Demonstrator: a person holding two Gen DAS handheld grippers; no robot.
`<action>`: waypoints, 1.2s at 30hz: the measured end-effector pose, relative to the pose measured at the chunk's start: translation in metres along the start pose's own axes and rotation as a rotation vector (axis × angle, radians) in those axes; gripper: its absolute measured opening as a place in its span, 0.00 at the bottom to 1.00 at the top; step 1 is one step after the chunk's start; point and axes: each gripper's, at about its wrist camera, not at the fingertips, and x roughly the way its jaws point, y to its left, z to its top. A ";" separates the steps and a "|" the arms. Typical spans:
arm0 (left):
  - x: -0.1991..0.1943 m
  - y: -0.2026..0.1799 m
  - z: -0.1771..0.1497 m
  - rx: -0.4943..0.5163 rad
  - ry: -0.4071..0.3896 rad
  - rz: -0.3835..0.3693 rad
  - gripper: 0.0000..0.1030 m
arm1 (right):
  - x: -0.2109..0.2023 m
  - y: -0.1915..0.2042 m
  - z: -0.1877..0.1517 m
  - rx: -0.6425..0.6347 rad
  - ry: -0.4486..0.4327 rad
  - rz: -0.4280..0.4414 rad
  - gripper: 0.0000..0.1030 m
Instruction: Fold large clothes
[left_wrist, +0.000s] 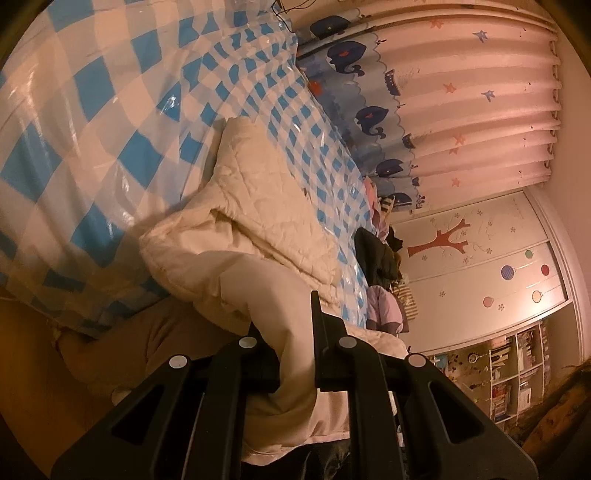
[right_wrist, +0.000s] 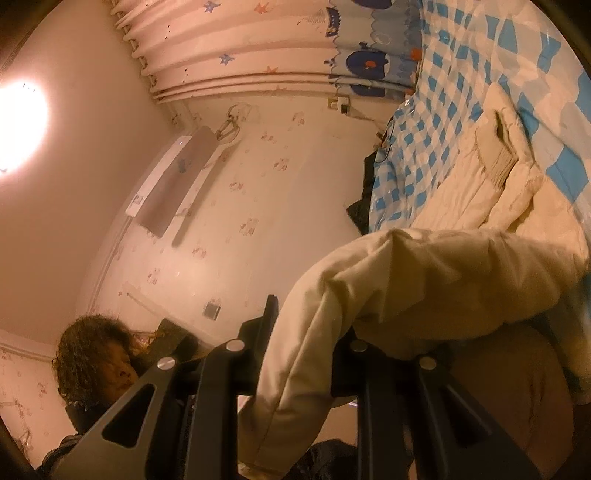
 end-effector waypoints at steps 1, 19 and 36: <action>0.002 -0.002 0.003 0.003 -0.002 0.000 0.10 | 0.001 0.000 0.002 0.001 -0.003 0.001 0.21; 0.039 -0.017 0.069 0.007 -0.043 0.010 0.10 | 0.031 -0.011 0.059 0.007 -0.045 -0.057 0.23; 0.069 -0.028 0.121 -0.013 -0.094 -0.016 0.10 | 0.055 -0.021 0.113 0.014 -0.072 -0.121 0.23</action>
